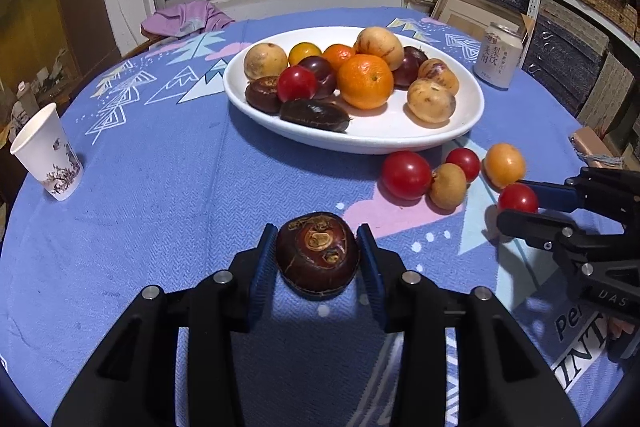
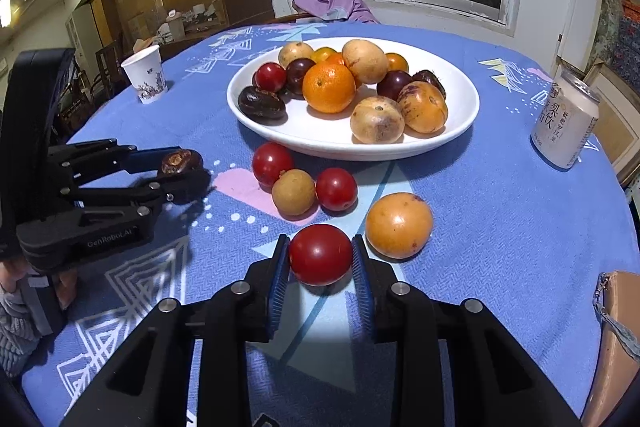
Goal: Organize fruits
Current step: 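Hold the dark red fruit with left tool while right tool grasps a red fruit, then release the dark red fruit on the plate with left tool while right tool releases the red fruit, then withdraw both open tools from the plate toward the remaining fruits, then close left tool on a red fruit beside the plate, then lift the red fruit with left tool while right tool grasps a large orange-brown fruit, then release the red fruit on the plate with left tool while right tool releases the orange-brown fruit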
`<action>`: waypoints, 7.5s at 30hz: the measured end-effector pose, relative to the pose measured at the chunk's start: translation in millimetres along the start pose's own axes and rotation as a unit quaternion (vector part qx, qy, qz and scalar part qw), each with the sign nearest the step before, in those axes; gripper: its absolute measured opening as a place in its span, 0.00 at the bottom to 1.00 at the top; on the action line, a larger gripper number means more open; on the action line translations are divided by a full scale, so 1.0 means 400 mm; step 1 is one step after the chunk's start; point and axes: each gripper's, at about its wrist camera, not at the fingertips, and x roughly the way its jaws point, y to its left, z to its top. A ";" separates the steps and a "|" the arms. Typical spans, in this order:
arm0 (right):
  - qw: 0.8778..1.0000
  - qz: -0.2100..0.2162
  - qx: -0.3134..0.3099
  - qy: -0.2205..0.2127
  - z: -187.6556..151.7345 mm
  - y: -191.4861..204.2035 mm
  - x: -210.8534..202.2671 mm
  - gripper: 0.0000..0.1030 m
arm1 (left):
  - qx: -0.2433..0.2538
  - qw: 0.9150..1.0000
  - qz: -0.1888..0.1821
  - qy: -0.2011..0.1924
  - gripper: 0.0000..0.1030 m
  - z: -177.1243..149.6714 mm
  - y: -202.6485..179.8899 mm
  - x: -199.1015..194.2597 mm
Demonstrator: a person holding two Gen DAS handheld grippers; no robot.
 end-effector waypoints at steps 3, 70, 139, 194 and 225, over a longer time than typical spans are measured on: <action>1.000 0.004 0.004 -0.006 0.003 -0.001 -0.010 0.31 | 0.006 1.000 0.005 -0.005 0.39 -0.002 -0.011 -0.008; 0.989 -0.017 0.122 -0.078 0.296 -0.200 0.092 0.54 | -0.049 0.996 -0.037 -0.059 0.66 0.300 0.008 0.098; 0.973 0.044 0.204 -0.102 0.058 -0.239 -0.141 0.85 | 0.020 0.999 0.035 -0.007 0.67 0.063 -0.047 0.046; 0.998 -0.049 0.044 0.006 0.022 -0.096 0.036 0.39 | 0.000 0.999 0.031 -0.039 0.31 0.038 -0.032 -0.033; 0.987 -0.026 0.083 -0.132 0.115 -0.141 -0.213 0.39 | -0.031 0.992 0.053 -0.111 0.31 0.194 0.017 -0.131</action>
